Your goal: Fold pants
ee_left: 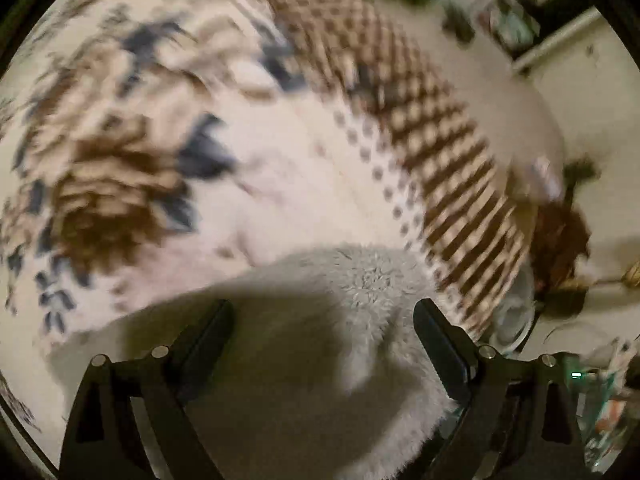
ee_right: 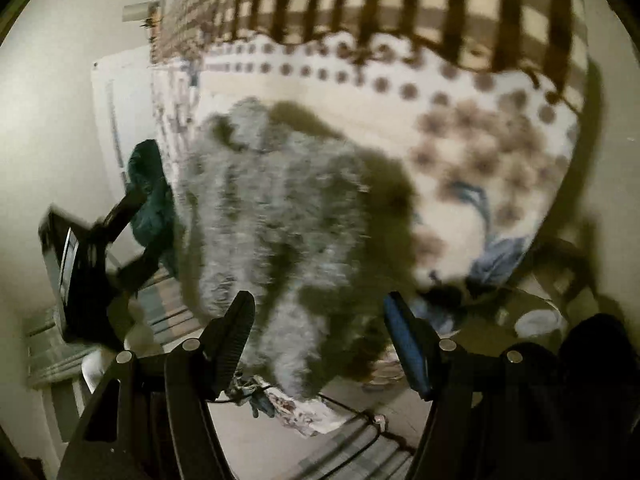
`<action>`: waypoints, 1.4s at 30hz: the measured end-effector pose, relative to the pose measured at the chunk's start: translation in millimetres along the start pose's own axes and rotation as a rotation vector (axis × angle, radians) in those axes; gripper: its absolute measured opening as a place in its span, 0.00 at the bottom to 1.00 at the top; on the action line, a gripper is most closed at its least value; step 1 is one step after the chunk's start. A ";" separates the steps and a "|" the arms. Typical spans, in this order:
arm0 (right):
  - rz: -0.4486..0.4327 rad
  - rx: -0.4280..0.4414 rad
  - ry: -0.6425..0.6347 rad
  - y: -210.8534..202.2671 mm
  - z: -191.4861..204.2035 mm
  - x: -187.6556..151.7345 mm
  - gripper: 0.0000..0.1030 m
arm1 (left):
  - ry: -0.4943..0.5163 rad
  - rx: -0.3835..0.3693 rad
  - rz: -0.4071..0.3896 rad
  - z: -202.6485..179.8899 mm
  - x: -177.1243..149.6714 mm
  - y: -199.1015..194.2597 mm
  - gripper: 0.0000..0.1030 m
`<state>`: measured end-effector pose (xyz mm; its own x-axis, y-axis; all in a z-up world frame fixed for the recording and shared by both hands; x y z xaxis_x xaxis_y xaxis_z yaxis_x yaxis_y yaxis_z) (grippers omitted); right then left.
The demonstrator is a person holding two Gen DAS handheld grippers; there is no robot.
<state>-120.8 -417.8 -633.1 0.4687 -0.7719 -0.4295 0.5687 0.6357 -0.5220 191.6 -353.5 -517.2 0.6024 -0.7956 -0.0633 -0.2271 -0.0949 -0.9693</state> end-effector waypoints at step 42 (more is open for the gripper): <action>-0.029 -0.489 -0.233 20.5 62.7 71.8 0.33 | -0.690 -0.085 -0.175 232.8 -91.9 -6.6 0.89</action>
<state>-33.1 -460.2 -628.5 0.6268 -0.7332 -0.2639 0.2287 0.4968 -0.8372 315.9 -140.4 -560.3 0.9756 -0.2074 -0.0719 -0.1248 -0.2546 -0.9590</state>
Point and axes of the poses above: each gripper's, at about its wrist camera, not at the fingertips, and y roughly the way its jaws point, z to its left, x to its top, the point moved 5 cm from there along y, roughly the way its jaws point, and after that the axes turned 10 degrees about z, right-handed, at the moved point
